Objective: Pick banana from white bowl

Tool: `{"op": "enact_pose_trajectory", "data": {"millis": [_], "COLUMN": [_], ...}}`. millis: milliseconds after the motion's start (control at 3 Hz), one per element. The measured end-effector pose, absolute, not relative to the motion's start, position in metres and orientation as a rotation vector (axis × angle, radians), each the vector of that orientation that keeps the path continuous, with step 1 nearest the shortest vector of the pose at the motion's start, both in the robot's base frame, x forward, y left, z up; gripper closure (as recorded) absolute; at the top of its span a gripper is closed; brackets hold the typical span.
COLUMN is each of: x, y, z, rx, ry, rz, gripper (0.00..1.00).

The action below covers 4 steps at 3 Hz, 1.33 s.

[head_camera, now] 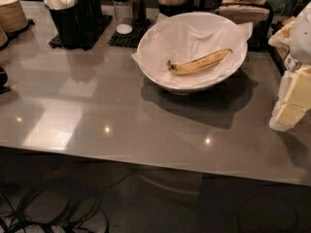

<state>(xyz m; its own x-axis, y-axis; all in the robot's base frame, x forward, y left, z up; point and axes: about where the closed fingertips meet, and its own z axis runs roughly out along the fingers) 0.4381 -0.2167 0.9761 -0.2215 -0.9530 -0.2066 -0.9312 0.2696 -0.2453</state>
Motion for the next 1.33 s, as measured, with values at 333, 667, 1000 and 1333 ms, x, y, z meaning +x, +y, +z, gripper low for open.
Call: {"op": "enact_pose_trajectory", "data": {"millis": [333,667,1000,1333], "x": [0.438,0.463,0.513,0.562], "y": [-0.217,-0.212,-0.196,-0.166], "z": [0.976,0.976,0.975,0.973], "rx": [-1.725,-1.766,-1.859,-1.953], "ry": [2.232,2.157,1.985,1.815], "rz": [-0.098,-0.106,-0.023,0.092], "gripper": [0.00,0.00,0.00,0.00]}}
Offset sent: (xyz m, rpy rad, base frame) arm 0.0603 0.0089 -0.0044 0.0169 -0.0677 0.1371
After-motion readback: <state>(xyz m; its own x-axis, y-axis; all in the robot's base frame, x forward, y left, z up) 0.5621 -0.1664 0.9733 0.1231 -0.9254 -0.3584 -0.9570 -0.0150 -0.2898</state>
